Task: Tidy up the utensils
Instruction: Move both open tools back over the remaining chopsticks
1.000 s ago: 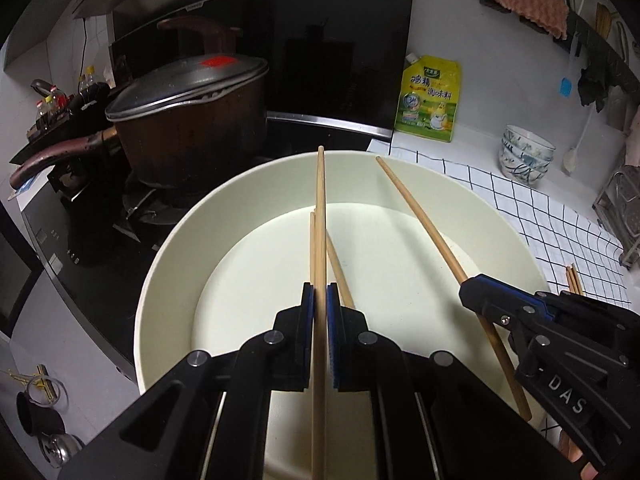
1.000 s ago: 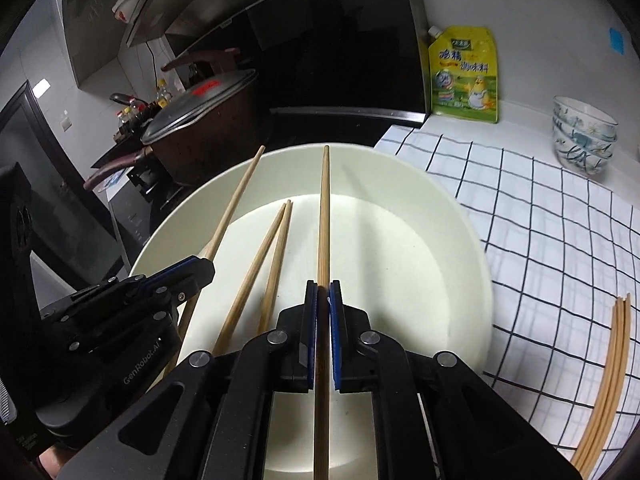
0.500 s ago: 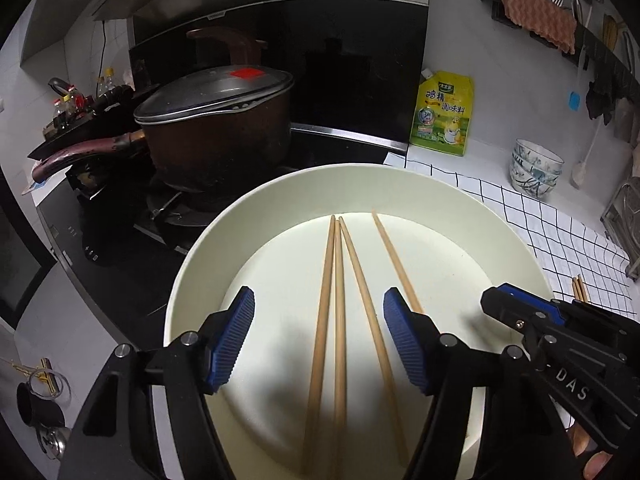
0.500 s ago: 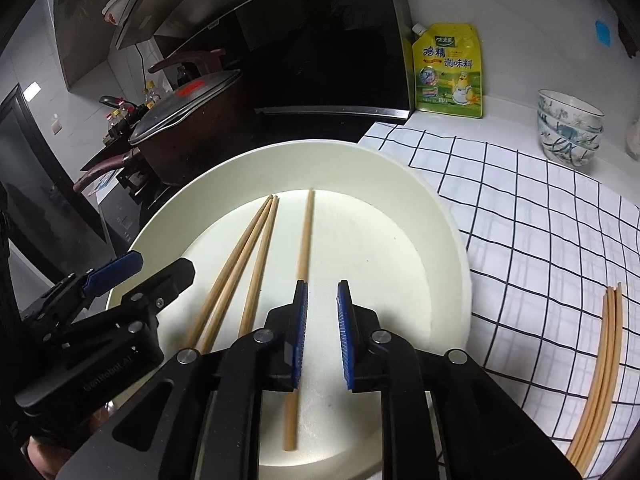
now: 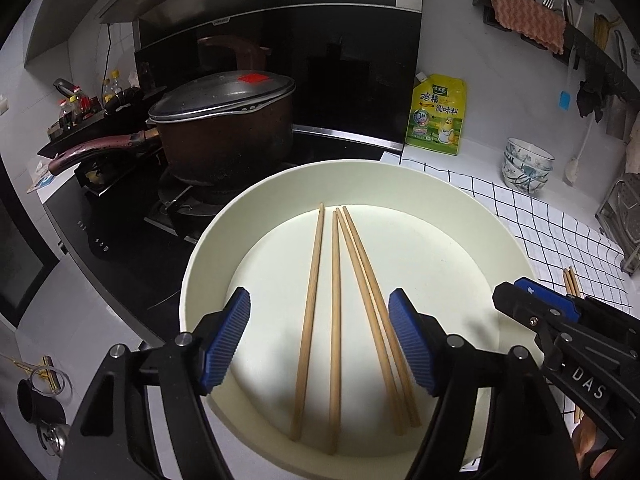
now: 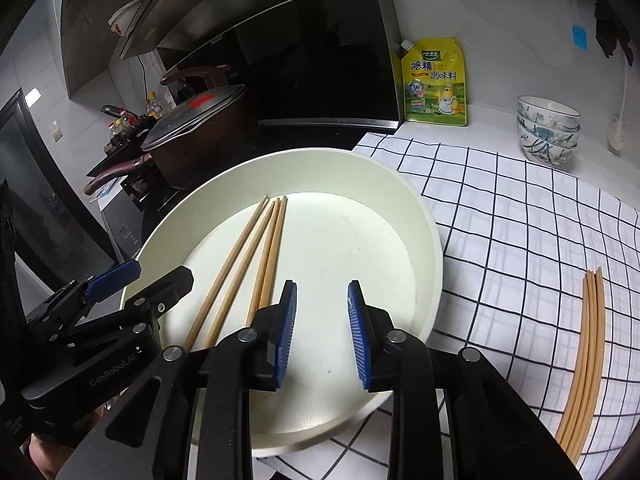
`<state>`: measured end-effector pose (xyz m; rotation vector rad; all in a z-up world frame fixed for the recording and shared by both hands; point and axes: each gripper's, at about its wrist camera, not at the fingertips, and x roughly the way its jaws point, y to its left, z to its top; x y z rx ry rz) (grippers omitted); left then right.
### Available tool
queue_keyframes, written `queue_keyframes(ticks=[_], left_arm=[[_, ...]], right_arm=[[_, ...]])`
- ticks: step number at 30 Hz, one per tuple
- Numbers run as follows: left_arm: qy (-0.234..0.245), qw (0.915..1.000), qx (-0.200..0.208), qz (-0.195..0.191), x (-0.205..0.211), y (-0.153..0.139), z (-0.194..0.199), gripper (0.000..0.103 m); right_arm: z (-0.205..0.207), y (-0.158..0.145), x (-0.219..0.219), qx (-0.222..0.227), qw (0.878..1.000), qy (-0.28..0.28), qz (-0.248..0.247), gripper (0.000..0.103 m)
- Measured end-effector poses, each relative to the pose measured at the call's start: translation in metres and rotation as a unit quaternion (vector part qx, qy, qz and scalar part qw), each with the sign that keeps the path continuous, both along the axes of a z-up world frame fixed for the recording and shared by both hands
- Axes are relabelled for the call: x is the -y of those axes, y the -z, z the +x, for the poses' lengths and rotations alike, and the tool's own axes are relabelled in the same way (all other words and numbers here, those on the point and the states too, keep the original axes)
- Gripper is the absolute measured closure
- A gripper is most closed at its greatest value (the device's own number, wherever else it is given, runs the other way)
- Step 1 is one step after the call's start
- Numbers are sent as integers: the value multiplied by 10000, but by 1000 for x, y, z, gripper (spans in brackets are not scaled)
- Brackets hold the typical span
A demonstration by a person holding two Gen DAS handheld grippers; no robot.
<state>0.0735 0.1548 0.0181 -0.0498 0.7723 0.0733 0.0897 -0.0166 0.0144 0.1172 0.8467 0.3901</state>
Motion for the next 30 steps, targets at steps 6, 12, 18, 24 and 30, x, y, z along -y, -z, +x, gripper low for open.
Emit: queue_keyframes(ticks=[6,12,18,24,30], left_arm=[[74,9999,86,-14,8,-7,-12,29],[245,9996,155,-38,23,-12,-22,23],[506,9983,194,-210,46,-15,-31,15],[779,9963,246,-254,76,-20,-35,15],[1067,9934,295,-309,111,-23,-40,14]], right_arm=[[-15,-6,11,60,9999,113,27,75],[-32,-12,27,171,9994,285,-19,68],[-48,-16,55,222,9981,579,-60,67],[-65,-18,92,290,9952,931,-52,60],[-80,-15,132,268,9915,1261,-144,58]])
